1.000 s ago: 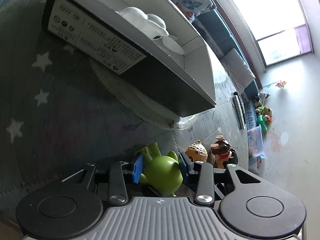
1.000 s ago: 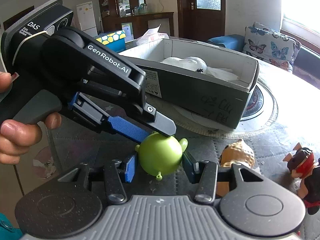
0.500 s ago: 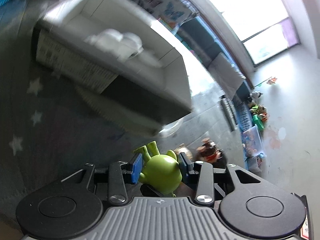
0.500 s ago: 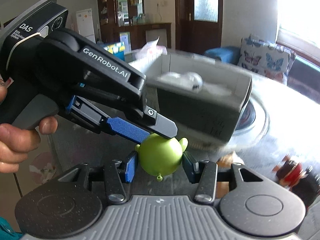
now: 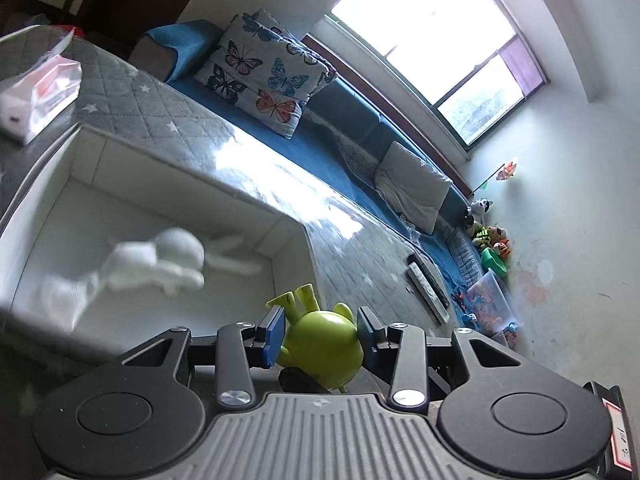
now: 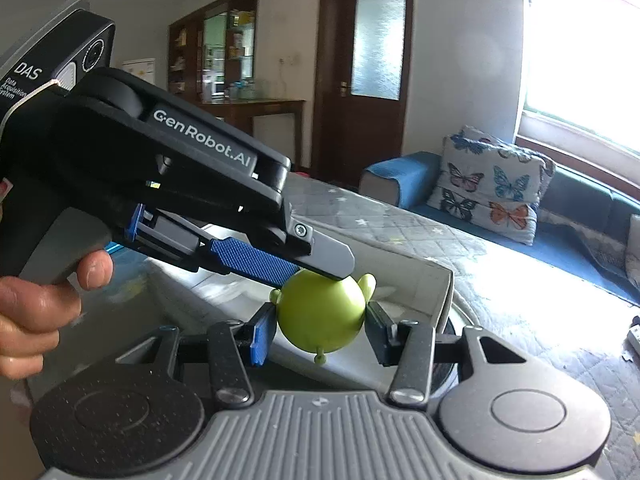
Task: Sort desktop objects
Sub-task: 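Lift the green alien with the left tool and carry it over the shoebox, then open the left tool to release the green alien into the shoebox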
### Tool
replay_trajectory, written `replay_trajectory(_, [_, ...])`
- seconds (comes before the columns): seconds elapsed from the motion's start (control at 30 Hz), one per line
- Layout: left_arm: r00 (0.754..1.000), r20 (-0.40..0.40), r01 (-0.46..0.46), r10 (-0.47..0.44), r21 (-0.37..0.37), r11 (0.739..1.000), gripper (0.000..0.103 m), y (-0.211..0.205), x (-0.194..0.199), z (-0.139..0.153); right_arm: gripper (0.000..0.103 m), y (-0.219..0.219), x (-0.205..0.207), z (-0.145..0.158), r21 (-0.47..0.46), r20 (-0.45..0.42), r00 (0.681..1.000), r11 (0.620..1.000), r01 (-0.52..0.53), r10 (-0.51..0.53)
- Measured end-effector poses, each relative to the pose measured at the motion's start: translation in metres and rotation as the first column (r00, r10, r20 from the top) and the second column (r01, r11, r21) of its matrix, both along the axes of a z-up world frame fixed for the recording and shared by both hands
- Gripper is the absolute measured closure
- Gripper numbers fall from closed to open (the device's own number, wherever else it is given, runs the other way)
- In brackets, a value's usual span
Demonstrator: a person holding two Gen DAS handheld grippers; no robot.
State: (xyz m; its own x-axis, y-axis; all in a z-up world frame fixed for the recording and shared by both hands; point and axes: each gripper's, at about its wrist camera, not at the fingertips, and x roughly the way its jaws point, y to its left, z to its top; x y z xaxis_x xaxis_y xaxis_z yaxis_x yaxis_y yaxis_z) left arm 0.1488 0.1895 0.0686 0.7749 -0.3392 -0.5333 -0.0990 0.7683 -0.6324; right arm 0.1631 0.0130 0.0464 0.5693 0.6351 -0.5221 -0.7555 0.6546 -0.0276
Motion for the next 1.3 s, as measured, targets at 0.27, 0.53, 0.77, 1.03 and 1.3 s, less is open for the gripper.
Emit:
replay_trajectory(0.27, [0.999,-0.038,0.028,-0.029,-0.029,0.999,0.062,0.028,0.062,-0.031,0.054,0.030,0.062,-0.022,-0.007,-0.088,0.993,0.997,0.078,-0.079])
replay_trajectory(0.53, [0.994,-0.098,0.044,-0.048,-0.047,0.998,0.062,0.039,0.086,-0.064,0.054,0.045,0.091,-0.047,-0.064,-0.164,0.980,0.993,0.100,-0.110])
replay_trajectory(0.77, [0.991,-0.113,0.063,-0.068,-0.048,0.997,0.062,0.036,0.085,-0.074,0.054,0.052,0.094,-0.062,-0.129,-0.166,0.978,0.986,0.105,-0.126])
replay_trajectory(1.03, [0.992,-0.110,0.061,-0.064,-0.034,0.998,0.062,0.032,0.078,-0.067,0.053,0.052,0.082,-0.059,-0.142,-0.159,0.979,0.985,0.102,-0.125])
replay_trajectory(1.3, [0.995,-0.071,0.065,-0.064,0.018,0.998,0.062,0.018,0.058,-0.045,0.046,0.033,0.065,-0.039,-0.109,-0.130,0.985,0.989,0.098,-0.112])
